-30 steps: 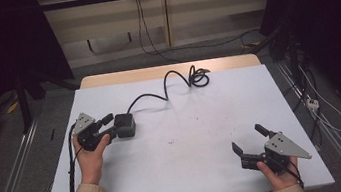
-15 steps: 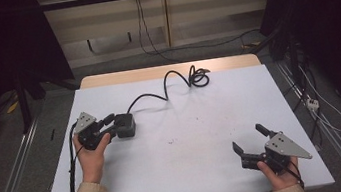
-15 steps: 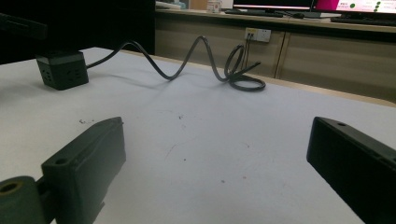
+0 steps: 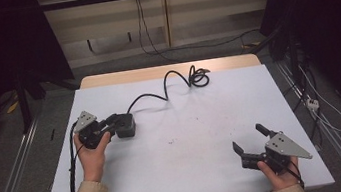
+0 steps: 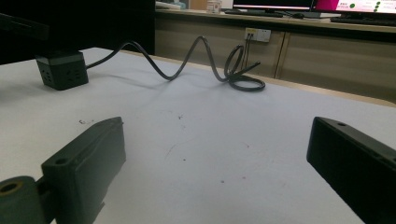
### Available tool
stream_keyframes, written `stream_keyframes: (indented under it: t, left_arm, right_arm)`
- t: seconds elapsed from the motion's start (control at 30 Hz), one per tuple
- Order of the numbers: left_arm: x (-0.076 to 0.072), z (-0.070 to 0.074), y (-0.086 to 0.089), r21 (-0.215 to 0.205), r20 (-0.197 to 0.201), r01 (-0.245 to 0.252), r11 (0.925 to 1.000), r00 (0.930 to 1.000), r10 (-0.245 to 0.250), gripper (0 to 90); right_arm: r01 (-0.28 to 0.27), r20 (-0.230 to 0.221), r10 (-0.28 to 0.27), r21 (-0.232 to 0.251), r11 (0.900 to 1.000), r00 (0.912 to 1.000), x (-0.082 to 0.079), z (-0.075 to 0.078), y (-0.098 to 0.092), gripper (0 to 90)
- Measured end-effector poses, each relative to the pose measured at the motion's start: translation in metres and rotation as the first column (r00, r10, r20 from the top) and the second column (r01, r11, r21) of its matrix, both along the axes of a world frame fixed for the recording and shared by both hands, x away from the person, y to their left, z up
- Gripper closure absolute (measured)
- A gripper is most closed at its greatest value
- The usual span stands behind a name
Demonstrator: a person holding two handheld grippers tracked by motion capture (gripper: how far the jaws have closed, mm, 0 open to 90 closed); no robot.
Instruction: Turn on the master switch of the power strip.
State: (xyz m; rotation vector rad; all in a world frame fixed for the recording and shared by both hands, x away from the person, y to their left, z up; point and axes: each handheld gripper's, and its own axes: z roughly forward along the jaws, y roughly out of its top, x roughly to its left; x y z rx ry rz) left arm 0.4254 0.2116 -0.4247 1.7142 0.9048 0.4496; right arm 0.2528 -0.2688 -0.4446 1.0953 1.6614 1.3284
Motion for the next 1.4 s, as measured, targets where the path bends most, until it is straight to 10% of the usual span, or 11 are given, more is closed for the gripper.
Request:
stream_keyframes:
  t: [1.4]
  left_arm:
    - [0.0039,-0.0013,-0.0029,0.005,-0.052,0.011,0.9999,0.9986,-0.011,90.0]
  right_arm:
    - [-0.006,-0.002,0.006,0.001,1.000,1.0000,0.0005,-0.0005,0.0004,4.1]
